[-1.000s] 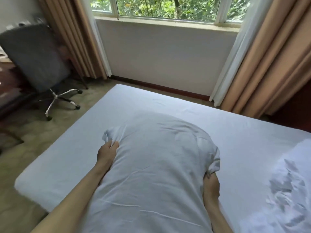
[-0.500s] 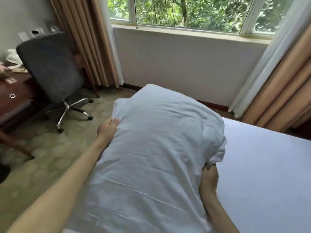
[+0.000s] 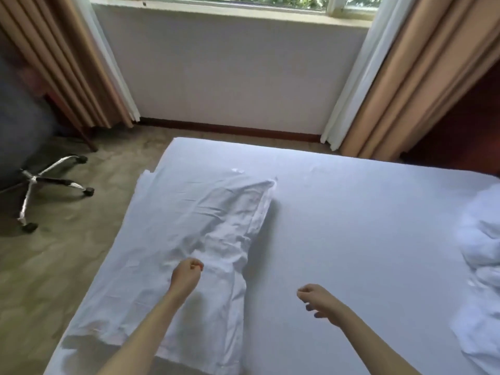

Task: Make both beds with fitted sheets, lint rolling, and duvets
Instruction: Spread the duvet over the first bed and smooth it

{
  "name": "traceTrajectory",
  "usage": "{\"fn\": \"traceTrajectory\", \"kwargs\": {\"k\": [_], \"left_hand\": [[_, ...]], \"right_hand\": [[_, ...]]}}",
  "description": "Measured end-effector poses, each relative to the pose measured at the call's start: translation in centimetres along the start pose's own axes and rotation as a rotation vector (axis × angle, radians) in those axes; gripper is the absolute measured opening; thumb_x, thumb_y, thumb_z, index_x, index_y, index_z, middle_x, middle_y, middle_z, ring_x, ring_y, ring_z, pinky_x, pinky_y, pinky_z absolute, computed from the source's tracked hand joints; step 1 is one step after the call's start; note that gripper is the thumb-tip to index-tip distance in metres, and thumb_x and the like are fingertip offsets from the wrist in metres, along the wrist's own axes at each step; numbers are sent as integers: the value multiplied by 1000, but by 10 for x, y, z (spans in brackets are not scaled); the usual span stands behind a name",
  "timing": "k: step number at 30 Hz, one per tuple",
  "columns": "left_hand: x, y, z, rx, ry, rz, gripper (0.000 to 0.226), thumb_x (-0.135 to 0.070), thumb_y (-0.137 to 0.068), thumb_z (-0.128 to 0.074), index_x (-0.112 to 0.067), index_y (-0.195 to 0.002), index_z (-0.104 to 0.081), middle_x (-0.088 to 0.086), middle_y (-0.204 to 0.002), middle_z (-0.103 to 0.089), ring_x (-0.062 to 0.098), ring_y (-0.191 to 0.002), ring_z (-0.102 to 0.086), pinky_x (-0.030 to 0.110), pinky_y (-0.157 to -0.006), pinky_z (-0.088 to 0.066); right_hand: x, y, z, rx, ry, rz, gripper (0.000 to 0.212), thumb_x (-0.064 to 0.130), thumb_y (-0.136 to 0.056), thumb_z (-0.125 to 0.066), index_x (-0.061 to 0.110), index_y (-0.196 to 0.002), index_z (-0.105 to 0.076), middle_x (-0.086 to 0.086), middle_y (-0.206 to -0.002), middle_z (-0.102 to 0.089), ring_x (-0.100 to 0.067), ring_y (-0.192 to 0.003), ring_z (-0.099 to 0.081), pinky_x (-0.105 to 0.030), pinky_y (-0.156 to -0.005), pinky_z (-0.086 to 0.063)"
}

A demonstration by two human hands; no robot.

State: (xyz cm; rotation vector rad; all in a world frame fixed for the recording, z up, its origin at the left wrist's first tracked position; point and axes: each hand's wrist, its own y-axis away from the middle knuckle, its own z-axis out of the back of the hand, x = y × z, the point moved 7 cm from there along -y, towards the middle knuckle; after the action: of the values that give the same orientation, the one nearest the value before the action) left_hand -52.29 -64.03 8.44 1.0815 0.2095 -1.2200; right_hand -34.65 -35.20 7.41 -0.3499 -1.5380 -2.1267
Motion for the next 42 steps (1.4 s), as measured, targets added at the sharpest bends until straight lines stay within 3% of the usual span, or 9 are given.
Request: {"fn": "traceTrajectory", "kwargs": {"k": [3, 12, 19, 22, 26, 33, 37, 40, 42], "left_hand": [[-48, 19, -74, 119, -31, -84, 24, 0, -88, -45, -14, -79, -62, 11, -92, -65, 30, -91, -63, 32, -79, -48], [-217, 131, -359, 445, -120, -373, 20, -2, -90, -48, -13, -86, -64, 6, -94, -67, 23, -81, -66, 29, -69, -46], [-300, 248, -621, 584, -97, -401, 12, -15, -95, -50, -13, -100, -61, 5, -104, -65, 18, -88, -65, 28, -65, -44], [-323, 295, -721, 698, -168, -348, 17, -25, -96, -52, -13, -107, -54, 10, -115, -61, 21, -94, -61, 29, -66, -43], [-352, 335, -817, 781, -180, -276, 67, -59, -75, -60, -23, -129, -42, 7, -137, -46, 24, -120, -48, 37, -84, -42], [-389, 286, -950, 638, -113, -120, 139, -83, -29, -72, -42, -146, -7, -12, -153, -16, 25, -140, -24, 50, -106, -34], [-387, 242, -996, 327, -235, 5, 152, -80, -17, -77, -60, -137, 14, 25, -154, 0, 47, -140, -12, 61, -110, -20], [-374, 202, -1023, 278, -193, 41, 159, -63, -21, -89, -58, -136, 20, 20, -156, 2, 42, -141, -16, 59, -110, -24], [-364, 177, -1040, 355, -80, -9, 164, -50, -20, -95, -46, -142, 14, 6, -152, -23, 32, -133, -36, 53, -107, -34]], "right_hand": [[-46, 6, 53, -143, -100, -27, 27, 15, -91, -46, -5, -109, -54, -2, -89, -42, -16, -75, -39, -24, -57, -29], [-254, 85, 288, -570, -337, -34, 29, 19, -94, -50, 12, -122, -56, -2, -108, -57, -16, -96, -53, -21, -72, -41], [-474, 130, 503, -802, -473, -88, 36, 21, -93, -55, 7, -127, -54, -11, -127, -58, -23, -113, -56, -20, -76, -34], [-554, 166, 580, -892, -524, -135, 36, 40, -88, -57, 15, -114, -59, -5, -110, -59, -24, -109, -54, -24, -73, -38], [-647, 192, 674, -997, -555, -192, 50, 33, -92, -59, 8, -134, -46, -11, -138, -46, -27, -128, -43, -32, -99, -36], [-739, 155, 829, -1121, -392, -239, 93, 46, -75, -74, 15, -147, -24, -9, -151, -27, -28, -138, -28, -46, -110, -30], [-777, 99, 895, -1050, -307, -364, 127, 68, -58, -76, 25, -151, 0, 1, -157, 0, -27, -145, -6, -51, -115, -17], [-791, 51, 901, -1097, -235, -485, 134, 79, -45, -73, 14, -148, -17, -9, -150, -25, -33, -136, -29, -45, -109, -32], [-803, 12, 889, -1122, -286, -414, 123, 82, -45, -69, 14, -141, -34, -9, -139, -46, -30, -126, -46, -41, -104, -40]]}}
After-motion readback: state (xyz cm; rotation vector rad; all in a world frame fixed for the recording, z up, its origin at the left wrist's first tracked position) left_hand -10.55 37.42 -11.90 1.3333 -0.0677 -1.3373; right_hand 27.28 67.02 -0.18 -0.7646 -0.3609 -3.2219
